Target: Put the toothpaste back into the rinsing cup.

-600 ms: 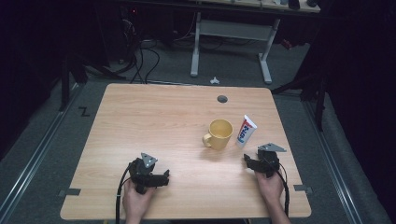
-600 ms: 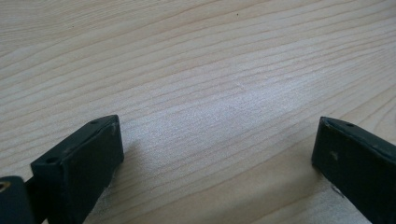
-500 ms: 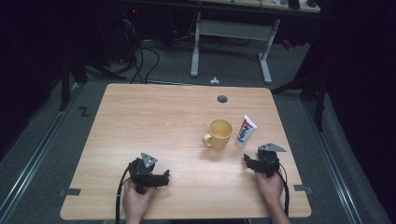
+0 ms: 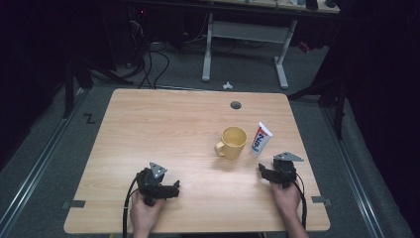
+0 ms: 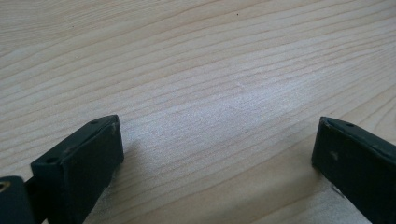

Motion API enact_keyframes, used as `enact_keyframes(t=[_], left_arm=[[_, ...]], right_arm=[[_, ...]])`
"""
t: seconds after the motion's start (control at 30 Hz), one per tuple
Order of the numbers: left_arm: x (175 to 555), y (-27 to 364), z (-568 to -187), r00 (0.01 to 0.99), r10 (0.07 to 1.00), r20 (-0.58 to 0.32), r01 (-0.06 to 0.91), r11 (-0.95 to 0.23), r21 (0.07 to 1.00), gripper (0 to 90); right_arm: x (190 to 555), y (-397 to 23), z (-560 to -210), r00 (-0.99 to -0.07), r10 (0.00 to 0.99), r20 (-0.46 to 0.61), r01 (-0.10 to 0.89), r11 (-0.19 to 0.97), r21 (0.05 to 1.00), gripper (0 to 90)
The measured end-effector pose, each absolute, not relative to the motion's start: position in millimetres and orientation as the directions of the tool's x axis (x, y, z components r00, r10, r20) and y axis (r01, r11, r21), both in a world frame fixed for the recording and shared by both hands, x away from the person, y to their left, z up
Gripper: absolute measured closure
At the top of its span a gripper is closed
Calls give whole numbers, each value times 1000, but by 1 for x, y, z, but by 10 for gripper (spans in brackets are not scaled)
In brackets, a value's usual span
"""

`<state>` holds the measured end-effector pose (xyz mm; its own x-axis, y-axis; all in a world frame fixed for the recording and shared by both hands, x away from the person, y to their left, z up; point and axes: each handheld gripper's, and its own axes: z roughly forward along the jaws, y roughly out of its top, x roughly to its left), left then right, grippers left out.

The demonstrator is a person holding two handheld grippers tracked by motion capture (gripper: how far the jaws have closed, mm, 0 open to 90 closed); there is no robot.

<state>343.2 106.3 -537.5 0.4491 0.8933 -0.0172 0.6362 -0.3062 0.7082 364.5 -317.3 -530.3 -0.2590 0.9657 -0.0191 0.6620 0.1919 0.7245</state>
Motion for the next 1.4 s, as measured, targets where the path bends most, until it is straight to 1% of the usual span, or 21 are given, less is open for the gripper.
enact_keyframes(t=[0.13, 0.23, 0.37, 0.43, 0.53, 0.8, 1.13, 1.4], left_arm=[[343, 106, -537, 449, 893, -17, 636, -306, 708, 23], [343, 106, -537, 449, 893, -17, 636, -306, 708, 23], [343, 106, -537, 449, 893, -17, 636, -306, 708, 23], [343, 106, -537, 449, 893, -17, 636, -306, 708, 23], [343, 106, -537, 449, 893, -17, 636, -306, 708, 22], [343, 106, -537, 449, 894, -17, 636, -306, 708, 23], [343, 106, -537, 449, 894, -17, 636, -306, 708, 23], [343, 106, -537, 449, 894, -17, 636, -306, 708, 22]], right_arm=[[364, -317, -530, -258, 966, -19, 663, 191, 724, 319], [365, -317, -531, -256, 966, -19, 667, 191, 721, 272], [365, -318, -531, -253, 967, -18, 668, 189, 720, 268], [365, -318, -531, -256, 967, -17, 668, 189, 720, 274], [365, -319, -529, -238, 971, -17, 680, 179, 711, 311], [359, -323, -528, -233, 972, -9, 677, 169, 716, 353], [350, -322, -529, -244, 970, 4, 670, 166, 723, 375], [343, -314, -527, -280, 960, 2, 654, 189, 732, 385]])
